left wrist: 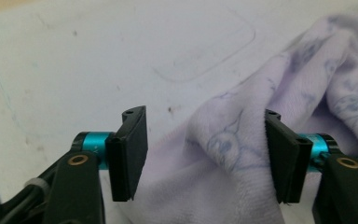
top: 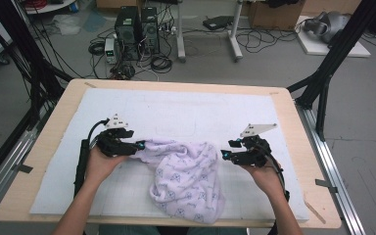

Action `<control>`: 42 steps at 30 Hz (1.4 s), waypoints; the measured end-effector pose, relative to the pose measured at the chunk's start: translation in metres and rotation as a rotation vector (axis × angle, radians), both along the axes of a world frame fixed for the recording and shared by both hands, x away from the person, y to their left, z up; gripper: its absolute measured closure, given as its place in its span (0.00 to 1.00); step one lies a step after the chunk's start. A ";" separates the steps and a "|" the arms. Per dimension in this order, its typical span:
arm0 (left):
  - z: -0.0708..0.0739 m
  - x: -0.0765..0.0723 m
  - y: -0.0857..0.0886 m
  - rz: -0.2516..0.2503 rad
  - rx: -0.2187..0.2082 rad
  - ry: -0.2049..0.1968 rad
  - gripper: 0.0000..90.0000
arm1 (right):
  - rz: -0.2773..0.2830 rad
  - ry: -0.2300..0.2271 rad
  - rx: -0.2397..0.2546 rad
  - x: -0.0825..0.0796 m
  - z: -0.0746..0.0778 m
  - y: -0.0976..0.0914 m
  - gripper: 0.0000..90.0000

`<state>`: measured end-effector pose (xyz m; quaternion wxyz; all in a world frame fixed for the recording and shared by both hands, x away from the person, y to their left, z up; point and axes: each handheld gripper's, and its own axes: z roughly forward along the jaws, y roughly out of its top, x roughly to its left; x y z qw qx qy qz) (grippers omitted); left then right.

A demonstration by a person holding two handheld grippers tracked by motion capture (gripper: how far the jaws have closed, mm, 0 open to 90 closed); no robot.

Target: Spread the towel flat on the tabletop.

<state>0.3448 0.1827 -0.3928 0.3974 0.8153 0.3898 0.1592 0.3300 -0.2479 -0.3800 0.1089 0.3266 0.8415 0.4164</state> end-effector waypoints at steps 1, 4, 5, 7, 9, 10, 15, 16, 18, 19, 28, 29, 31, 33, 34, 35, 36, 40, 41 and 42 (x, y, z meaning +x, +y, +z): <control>-0.003 -0.001 0.000 0.001 -0.005 0.007 0.41 | 0.006 0.006 0.022 0.003 0.001 -0.001 0.50; -0.013 0.002 0.001 -0.011 0.026 0.056 0.43 | 0.059 0.041 0.024 0.013 -0.007 0.011 0.45; -0.016 0.003 0.001 -0.020 0.031 0.081 0.43 | 0.074 0.050 0.008 0.016 -0.011 0.016 0.44; -0.022 0.004 0.001 -0.078 0.064 0.106 0.72 | 0.085 0.116 -0.033 0.030 -0.030 0.032 0.42; -0.021 0.004 0.001 -0.098 0.046 0.098 0.86 | 0.080 0.155 -0.047 0.038 -0.041 0.039 0.44; -0.020 0.005 0.001 -0.097 0.036 0.087 0.91 | 0.085 0.171 -0.045 0.041 -0.045 0.041 0.50; -0.014 0.016 0.003 -0.080 0.003 0.077 0.94 | 0.172 0.219 0.011 0.050 -0.050 0.047 0.91; -0.012 0.019 0.003 -0.074 -0.010 0.067 0.94 | 0.172 0.226 0.014 0.051 -0.047 0.046 0.92; -0.008 0.022 0.004 -0.076 -0.021 0.066 0.94 | 0.169 0.218 0.012 0.052 -0.044 0.045 0.92; -0.004 0.026 0.003 -0.070 -0.019 0.060 0.94 | 0.168 0.204 0.007 0.053 -0.039 0.044 0.92; 0.112 0.093 -0.015 0.136 0.007 -0.210 0.46 | -0.178 -0.299 -0.068 0.077 0.104 0.030 0.69; 0.117 0.097 -0.015 0.153 -0.009 -0.198 0.46 | -0.178 -0.299 -0.068 0.077 0.104 0.030 0.69; 0.115 0.096 -0.015 0.143 -0.017 -0.197 0.40 | -0.195 -0.216 -0.017 0.096 0.110 0.028 0.58; 0.102 0.091 -0.015 0.127 -0.001 -0.182 0.39 | -0.189 -0.202 -0.026 0.099 0.105 0.028 0.57; 0.093 0.088 -0.014 0.121 0.001 -0.181 0.40 | -0.181 -0.178 -0.025 0.099 0.098 0.028 0.55; 0.084 0.085 -0.012 0.123 0.003 -0.174 0.40 | -0.154 -0.148 -0.025 0.096 0.082 0.029 0.54; 0.074 0.084 -0.010 0.122 0.002 -0.150 0.39 | -0.142 -0.129 -0.032 0.093 0.074 0.029 0.54; 0.036 0.068 0.000 0.095 -0.003 -0.082 0.39 | -0.077 -0.080 -0.033 0.076 0.048 0.028 0.54; 0.031 0.063 0.000 0.082 -0.006 -0.078 0.39 | -0.058 -0.075 -0.040 0.071 0.043 0.027 0.53; 0.027 0.057 0.000 0.062 -0.018 -0.076 0.40 | -0.049 -0.065 -0.040 0.066 0.039 0.026 0.53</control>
